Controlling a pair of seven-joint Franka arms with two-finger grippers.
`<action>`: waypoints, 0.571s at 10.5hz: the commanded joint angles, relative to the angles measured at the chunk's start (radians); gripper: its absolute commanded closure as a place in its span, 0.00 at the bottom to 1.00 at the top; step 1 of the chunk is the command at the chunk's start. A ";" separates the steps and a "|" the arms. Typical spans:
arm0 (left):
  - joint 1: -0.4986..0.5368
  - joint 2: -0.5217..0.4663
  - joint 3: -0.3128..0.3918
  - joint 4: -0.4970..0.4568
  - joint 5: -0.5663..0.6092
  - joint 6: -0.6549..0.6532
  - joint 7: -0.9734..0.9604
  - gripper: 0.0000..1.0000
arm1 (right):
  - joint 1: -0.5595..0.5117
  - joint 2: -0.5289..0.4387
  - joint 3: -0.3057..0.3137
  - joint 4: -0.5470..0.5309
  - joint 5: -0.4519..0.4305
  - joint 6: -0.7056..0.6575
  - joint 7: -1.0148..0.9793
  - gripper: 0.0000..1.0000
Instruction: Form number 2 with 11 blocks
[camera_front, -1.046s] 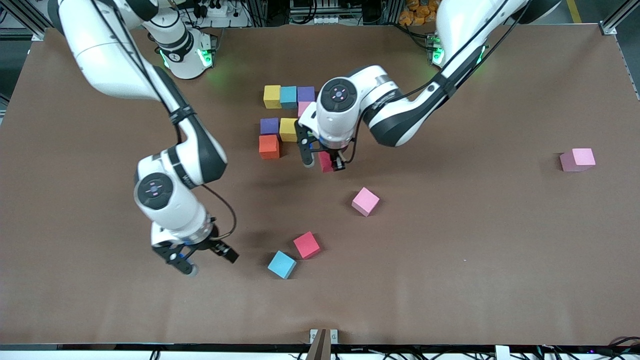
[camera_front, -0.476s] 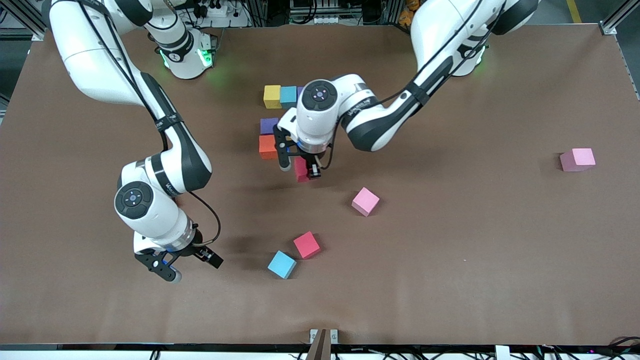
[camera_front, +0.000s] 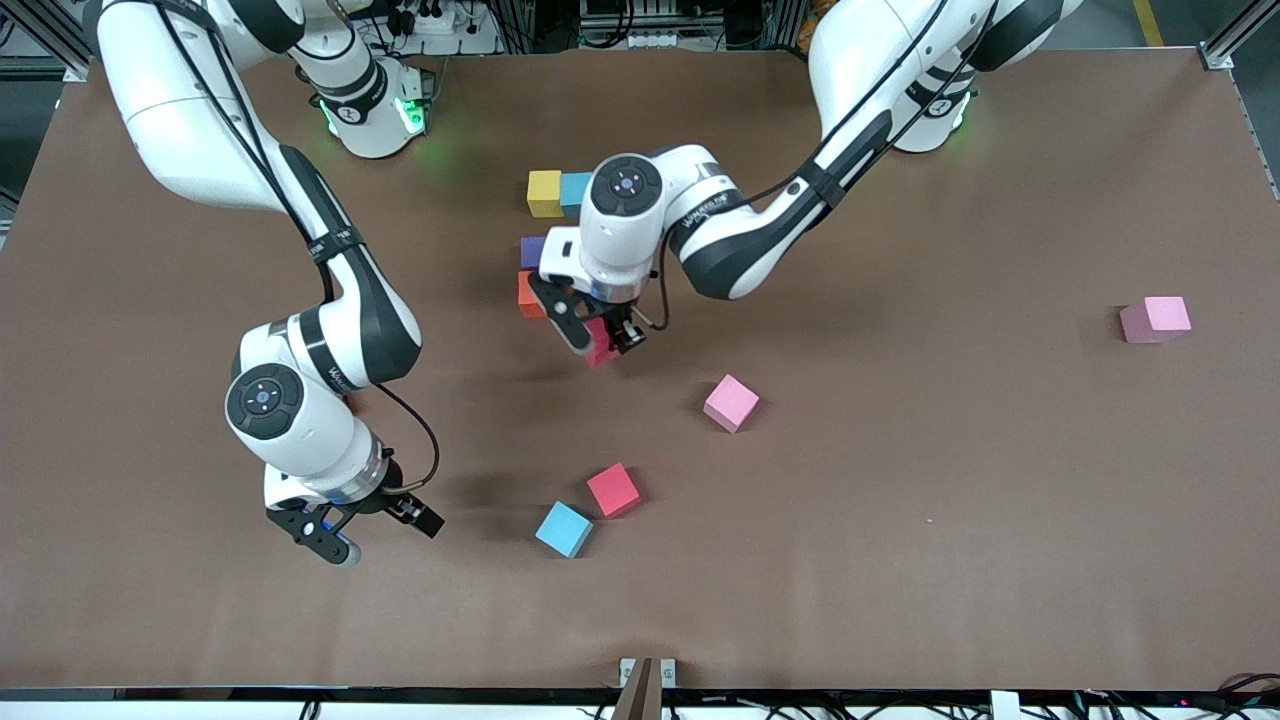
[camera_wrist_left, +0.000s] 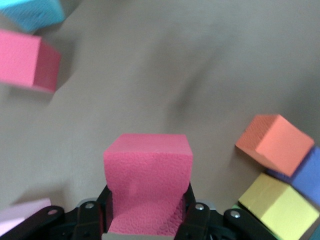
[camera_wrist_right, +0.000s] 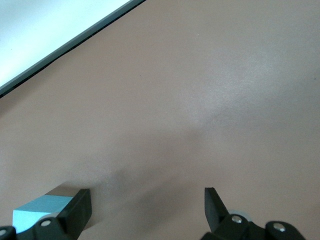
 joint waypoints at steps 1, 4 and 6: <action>-0.009 0.001 0.011 0.027 -0.053 -0.016 -0.275 1.00 | -0.011 0.010 0.012 0.026 -0.004 -0.034 -0.013 0.00; 0.020 -0.001 0.013 0.018 -0.062 -0.018 -0.633 1.00 | -0.028 0.006 0.012 0.026 -0.005 -0.051 -0.014 0.00; 0.016 0.016 0.014 0.018 -0.095 -0.016 -1.024 1.00 | -0.081 0.004 0.012 0.023 -0.002 -0.056 -0.022 0.00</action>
